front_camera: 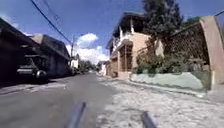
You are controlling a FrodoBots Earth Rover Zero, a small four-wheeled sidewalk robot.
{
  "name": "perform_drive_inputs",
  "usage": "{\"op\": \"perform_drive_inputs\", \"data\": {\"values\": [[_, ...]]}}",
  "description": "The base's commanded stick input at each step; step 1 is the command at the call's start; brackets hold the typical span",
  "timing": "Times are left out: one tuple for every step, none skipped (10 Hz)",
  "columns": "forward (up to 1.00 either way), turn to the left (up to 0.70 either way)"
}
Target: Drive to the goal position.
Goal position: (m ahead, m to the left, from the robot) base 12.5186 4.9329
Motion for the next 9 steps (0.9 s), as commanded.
{"op": "perform_drive_inputs", "data": {"values": [[1.00,0.16],[1.00,0.08],[1.00,0.00],[1.00,0.00],[1.00,0.00],[1.00,0.02],[1.00,0.06],[1.00,0.02],[1.00,0.09]]}}
